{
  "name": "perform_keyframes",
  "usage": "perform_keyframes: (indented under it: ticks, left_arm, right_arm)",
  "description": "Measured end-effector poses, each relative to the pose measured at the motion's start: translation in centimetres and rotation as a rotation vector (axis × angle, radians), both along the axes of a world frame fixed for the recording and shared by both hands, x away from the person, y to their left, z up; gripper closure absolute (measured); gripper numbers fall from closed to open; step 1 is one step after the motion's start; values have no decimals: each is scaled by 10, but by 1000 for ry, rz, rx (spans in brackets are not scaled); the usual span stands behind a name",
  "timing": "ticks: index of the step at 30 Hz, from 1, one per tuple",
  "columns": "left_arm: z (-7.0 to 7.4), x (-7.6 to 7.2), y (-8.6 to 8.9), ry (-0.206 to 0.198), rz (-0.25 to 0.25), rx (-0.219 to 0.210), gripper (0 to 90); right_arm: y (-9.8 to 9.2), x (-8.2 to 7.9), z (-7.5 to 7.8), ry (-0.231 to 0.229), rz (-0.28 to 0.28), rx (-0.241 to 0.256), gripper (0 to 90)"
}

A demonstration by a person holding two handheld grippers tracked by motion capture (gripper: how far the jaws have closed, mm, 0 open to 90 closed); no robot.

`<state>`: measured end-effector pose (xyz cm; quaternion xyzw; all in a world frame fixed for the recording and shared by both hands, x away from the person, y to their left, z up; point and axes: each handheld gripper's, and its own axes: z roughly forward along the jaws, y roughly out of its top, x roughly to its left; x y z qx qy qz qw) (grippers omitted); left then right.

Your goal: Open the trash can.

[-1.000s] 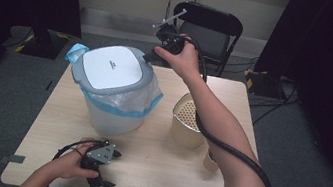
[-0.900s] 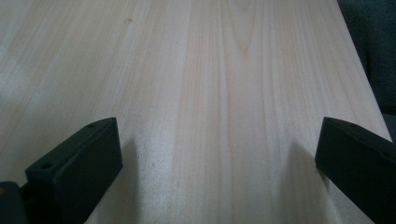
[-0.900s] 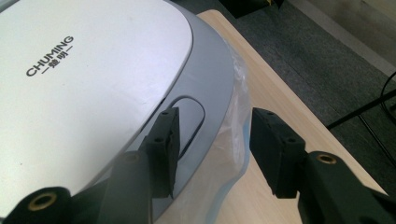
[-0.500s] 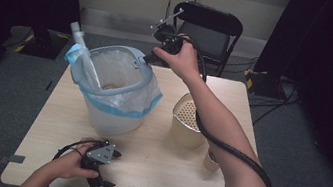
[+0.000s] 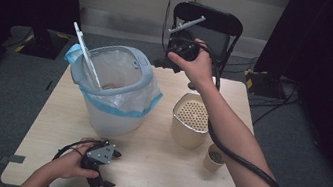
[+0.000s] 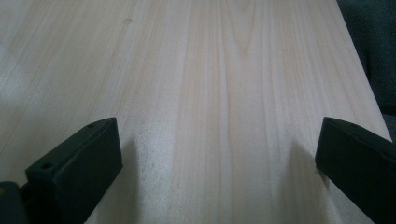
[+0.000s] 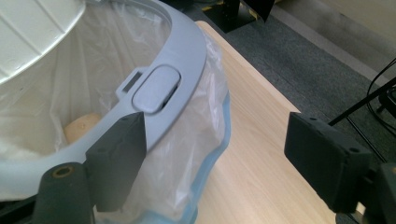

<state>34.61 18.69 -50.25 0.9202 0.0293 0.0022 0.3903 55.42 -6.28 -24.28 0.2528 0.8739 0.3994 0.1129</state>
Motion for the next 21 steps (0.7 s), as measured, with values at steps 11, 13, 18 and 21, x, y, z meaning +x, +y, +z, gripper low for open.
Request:
perform_keyframes:
  ticks: [11,13,18,21]
  left_arm:
    - [1,1,0,-15,0,2,0]
    - [1,0,0,-15,1,2,0]
    - [1,0,0,-16,1,3,0]
    - [0,1,0,-15,0,1,0]
  right_arm:
    - [-50,-25,-12,-1,0,79,154]
    - [-57,-29,-14,0,3,82,153]
    - [-71,-39,-19,-6,4,81,147]
    - [-79,-46,-24,4,1,80,147]
